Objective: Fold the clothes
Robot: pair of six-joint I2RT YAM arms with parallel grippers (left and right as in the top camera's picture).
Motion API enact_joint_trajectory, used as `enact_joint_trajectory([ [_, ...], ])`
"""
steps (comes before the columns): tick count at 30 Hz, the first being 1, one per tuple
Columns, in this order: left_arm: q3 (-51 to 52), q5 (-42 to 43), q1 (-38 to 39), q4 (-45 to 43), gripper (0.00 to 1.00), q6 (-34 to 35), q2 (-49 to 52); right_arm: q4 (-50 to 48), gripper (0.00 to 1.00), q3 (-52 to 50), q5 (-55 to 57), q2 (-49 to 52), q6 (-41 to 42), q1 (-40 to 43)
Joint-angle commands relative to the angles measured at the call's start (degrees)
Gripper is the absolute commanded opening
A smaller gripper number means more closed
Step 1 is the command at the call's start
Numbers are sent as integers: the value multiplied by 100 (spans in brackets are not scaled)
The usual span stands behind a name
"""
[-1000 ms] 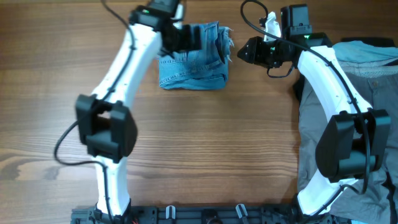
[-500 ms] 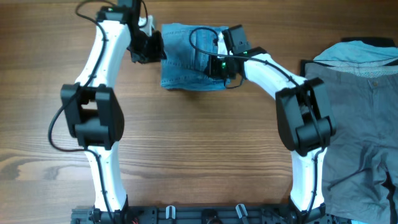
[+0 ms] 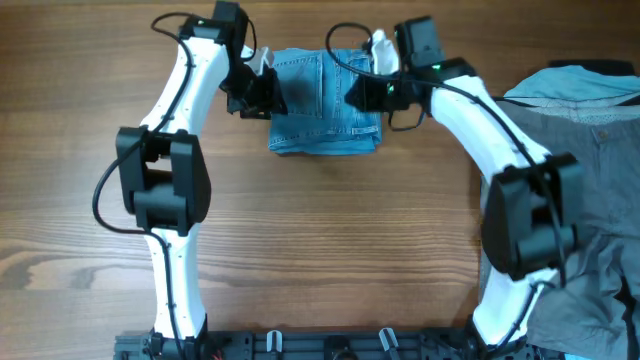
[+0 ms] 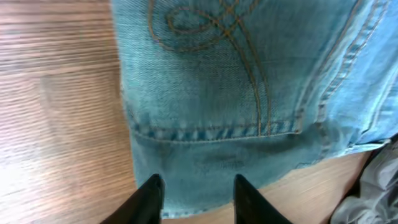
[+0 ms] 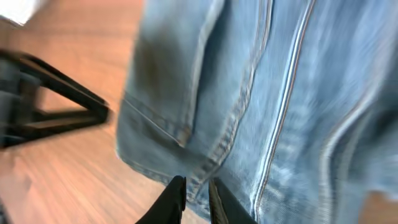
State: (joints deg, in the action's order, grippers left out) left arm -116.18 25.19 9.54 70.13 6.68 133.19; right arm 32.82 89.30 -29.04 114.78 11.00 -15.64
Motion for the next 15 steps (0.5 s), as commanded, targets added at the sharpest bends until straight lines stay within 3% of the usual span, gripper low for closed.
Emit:
enact_joint_trajectory([
  [1,0,63,155,-50,22,-74,260,-295,17,-39,868,179,-177,-4],
  [5,2,-623,337,-42,12,-70,577,-404,17,-55,1447,1016,577,-2],
  [7,4,-758,358,2,9,-68,754,-219,15,-55,1231,1517,717,-2],
  [10,4,-1193,269,-98,19,-2,857,407,13,-55,1110,1853,861,-2],
  [11,4,-1228,208,-168,32,-2,857,551,12,-52,1099,1853,857,-2],
  [12,4,-1220,127,-227,35,44,857,643,12,-52,1088,1838,859,-2],
  [15,2,-297,-122,-105,27,210,791,833,12,-46,118,1652,437,0],
])
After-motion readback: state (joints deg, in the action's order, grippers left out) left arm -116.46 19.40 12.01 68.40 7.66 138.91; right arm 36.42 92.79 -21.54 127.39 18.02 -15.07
